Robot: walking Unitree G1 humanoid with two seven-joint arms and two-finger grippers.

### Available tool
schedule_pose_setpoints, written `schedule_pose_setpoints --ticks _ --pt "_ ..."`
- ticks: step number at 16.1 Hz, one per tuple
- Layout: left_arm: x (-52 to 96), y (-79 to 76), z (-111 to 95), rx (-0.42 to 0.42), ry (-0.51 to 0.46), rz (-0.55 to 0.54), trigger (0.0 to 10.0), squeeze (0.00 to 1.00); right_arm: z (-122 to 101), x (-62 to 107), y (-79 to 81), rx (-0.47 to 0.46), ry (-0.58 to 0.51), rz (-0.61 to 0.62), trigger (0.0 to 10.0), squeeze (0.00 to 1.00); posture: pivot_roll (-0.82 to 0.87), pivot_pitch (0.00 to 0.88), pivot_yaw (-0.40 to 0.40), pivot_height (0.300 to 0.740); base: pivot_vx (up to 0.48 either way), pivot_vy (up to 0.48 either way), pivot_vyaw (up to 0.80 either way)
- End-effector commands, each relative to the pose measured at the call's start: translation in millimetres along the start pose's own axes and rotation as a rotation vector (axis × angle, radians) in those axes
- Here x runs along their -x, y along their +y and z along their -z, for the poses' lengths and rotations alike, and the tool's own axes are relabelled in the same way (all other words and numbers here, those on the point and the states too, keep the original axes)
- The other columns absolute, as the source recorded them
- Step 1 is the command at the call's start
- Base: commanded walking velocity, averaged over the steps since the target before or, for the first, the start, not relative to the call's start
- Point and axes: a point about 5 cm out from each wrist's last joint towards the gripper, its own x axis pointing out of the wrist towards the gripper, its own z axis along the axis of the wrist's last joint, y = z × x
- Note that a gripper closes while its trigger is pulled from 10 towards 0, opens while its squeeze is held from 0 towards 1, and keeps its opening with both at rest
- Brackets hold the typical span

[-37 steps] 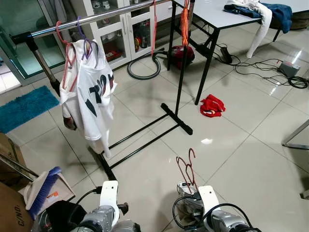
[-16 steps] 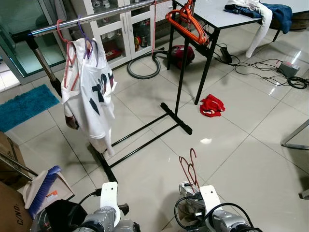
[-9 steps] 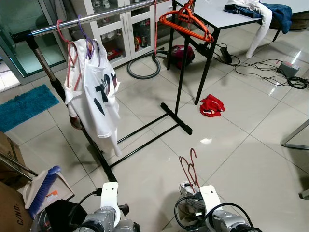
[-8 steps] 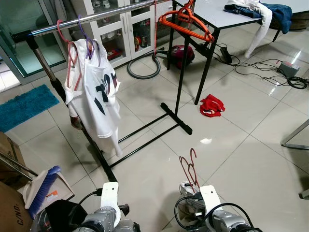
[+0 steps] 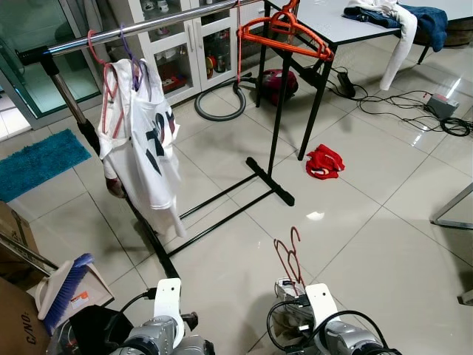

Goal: Hang hanger

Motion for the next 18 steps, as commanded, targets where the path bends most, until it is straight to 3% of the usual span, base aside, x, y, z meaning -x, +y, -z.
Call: schedule_pose_setpoints --ticks 1,6,18 --pt "0.2 1.2 -3 -0.008 -0.010 0.002 10.0 0.00 -1 0.0 0.7 0.010 0.002 0.001 10.0 0.00 -0.07 0.000 0.031 0.740 0.000 0.000 0.00" --pt "0.4 1.6 -7 -0.006 -0.022 0.009 10.0 0.00 -5 -0.1 2.5 -0.038 -0.015 -0.009 10.0 0.00 -0.07 0.000 0.037 0.740 0.000 0.000 0.00" --pt "1.1 -2.5 -21 -0.014 -0.047 0.018 10.0 0.00 -16 0.9 -2.2 -0.032 -0.030 0.008 10.0 0.00 -0.09 0.000 0.040 0.740 0.000 0.000 0.00"
